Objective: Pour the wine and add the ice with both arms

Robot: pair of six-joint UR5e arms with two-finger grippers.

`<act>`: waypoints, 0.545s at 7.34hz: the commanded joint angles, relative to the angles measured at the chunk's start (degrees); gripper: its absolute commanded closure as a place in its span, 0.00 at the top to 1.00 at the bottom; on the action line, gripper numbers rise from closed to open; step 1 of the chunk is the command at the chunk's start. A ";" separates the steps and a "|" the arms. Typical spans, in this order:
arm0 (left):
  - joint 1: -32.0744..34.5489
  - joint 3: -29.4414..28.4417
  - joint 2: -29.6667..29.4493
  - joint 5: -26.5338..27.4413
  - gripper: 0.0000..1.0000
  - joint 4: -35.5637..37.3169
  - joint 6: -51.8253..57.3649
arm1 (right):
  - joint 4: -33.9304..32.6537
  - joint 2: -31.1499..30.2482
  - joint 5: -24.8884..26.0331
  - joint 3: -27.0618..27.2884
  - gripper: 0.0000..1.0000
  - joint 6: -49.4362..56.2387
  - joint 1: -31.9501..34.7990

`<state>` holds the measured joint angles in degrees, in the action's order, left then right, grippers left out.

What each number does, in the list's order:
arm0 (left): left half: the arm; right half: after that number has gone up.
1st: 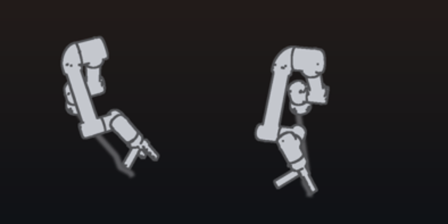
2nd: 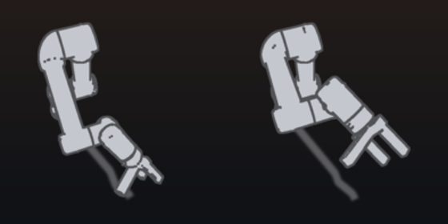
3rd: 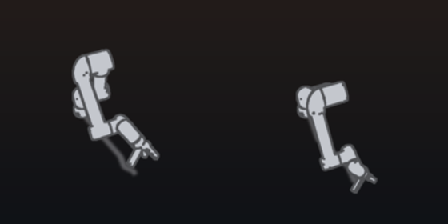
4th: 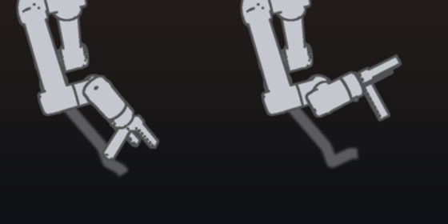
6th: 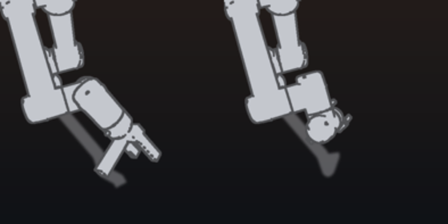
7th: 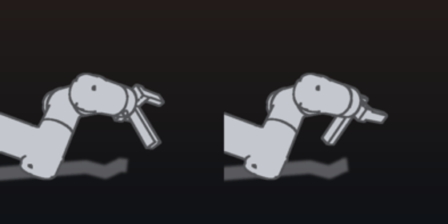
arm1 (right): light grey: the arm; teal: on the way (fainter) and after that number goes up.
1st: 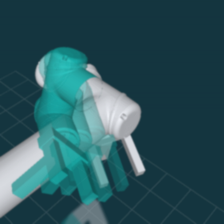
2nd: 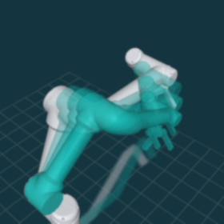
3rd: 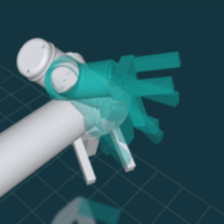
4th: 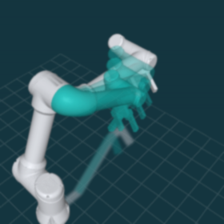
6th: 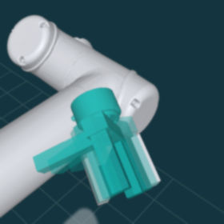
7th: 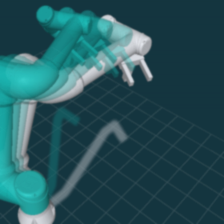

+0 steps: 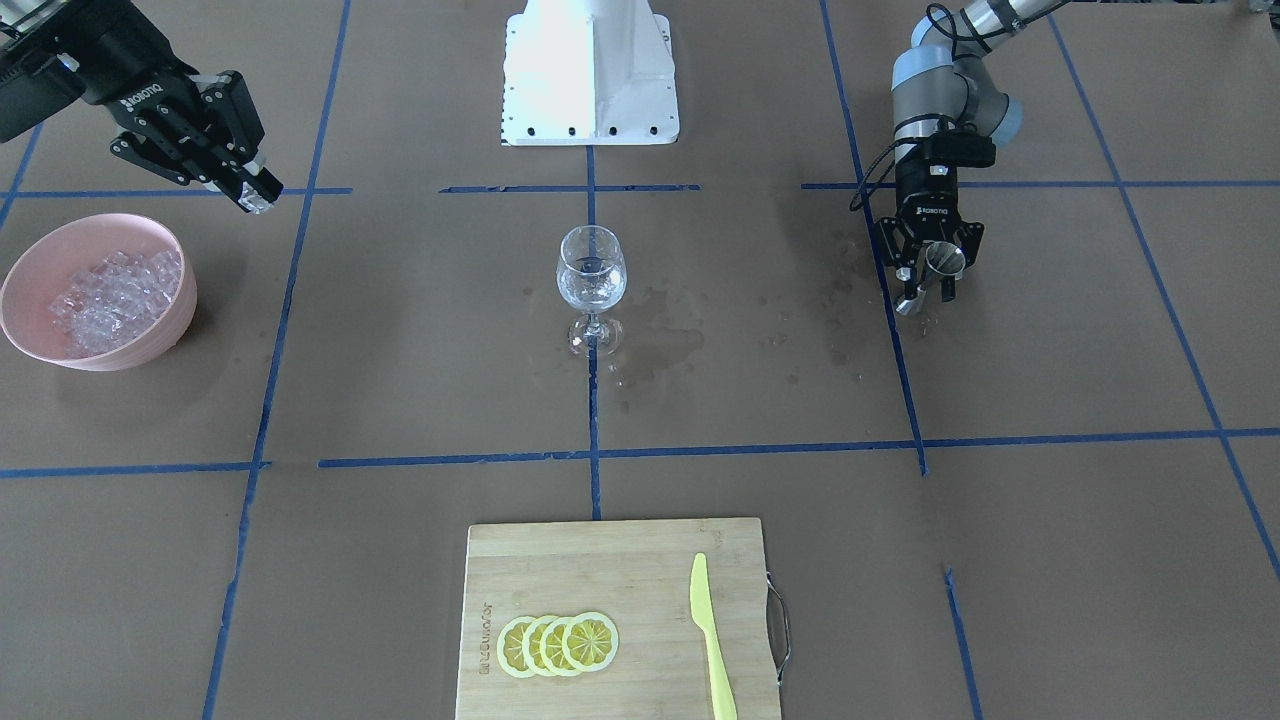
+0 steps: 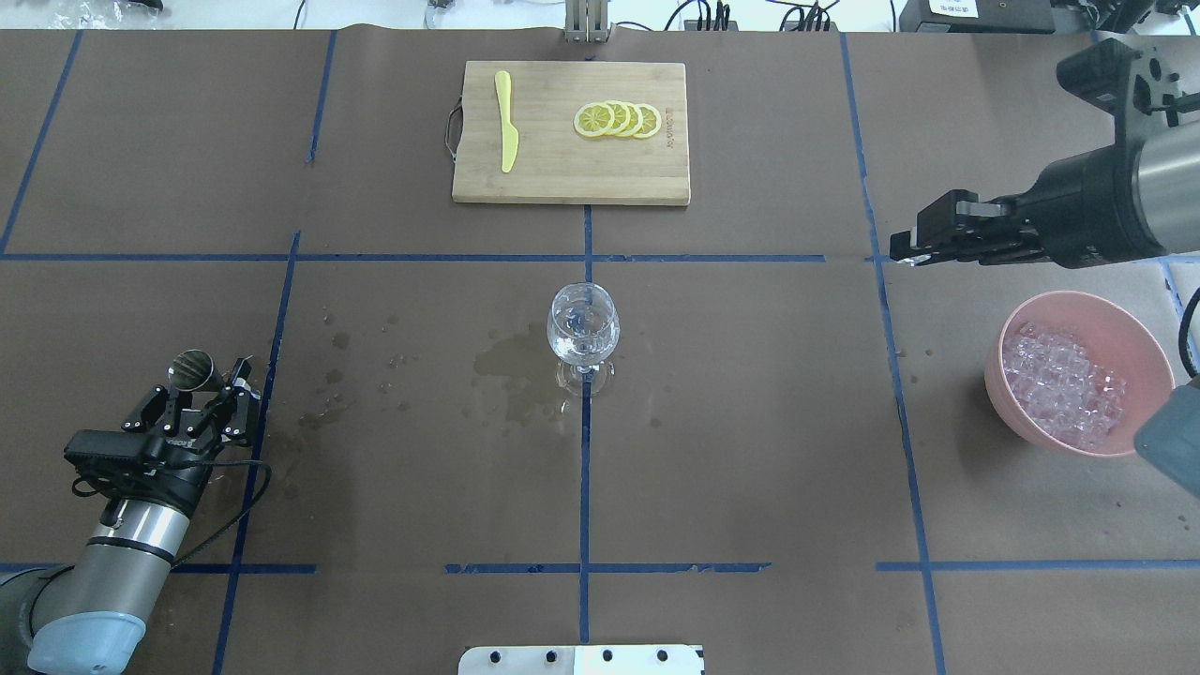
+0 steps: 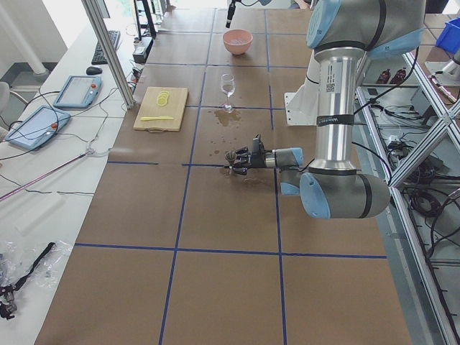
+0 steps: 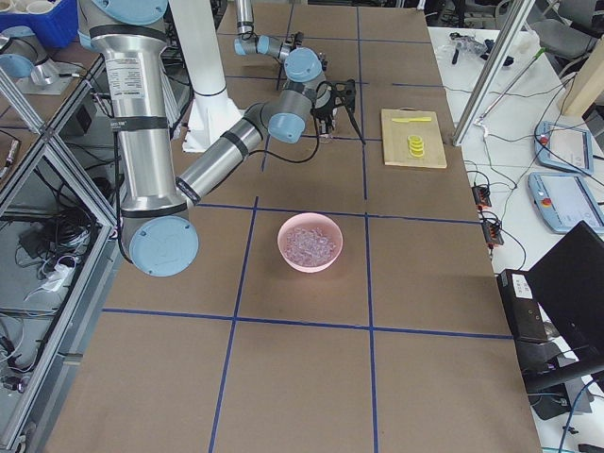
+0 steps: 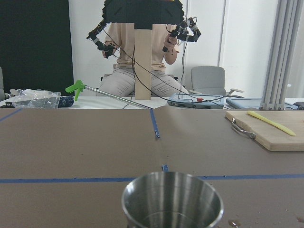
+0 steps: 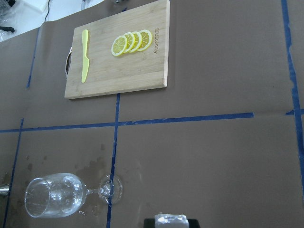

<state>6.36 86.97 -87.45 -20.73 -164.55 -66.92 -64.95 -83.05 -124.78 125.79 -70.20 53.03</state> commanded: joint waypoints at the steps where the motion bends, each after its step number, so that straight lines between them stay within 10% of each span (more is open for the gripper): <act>1: 0.23 1.43 0.61 -2.80 1.00 -0.24 1.26 | 0.00 2.27 4.17 -0.37 0.00 -2.47 -3.70; 4: 0.41 6.26 5.08 -8.69 1.00 -0.33 1.36 | -0.18 3.77 5.86 -0.46 0.00 -2.66 -5.47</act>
<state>6.73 91.23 -84.32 -27.06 -164.86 -65.64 -65.10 -79.77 -119.57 125.36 -72.78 48.17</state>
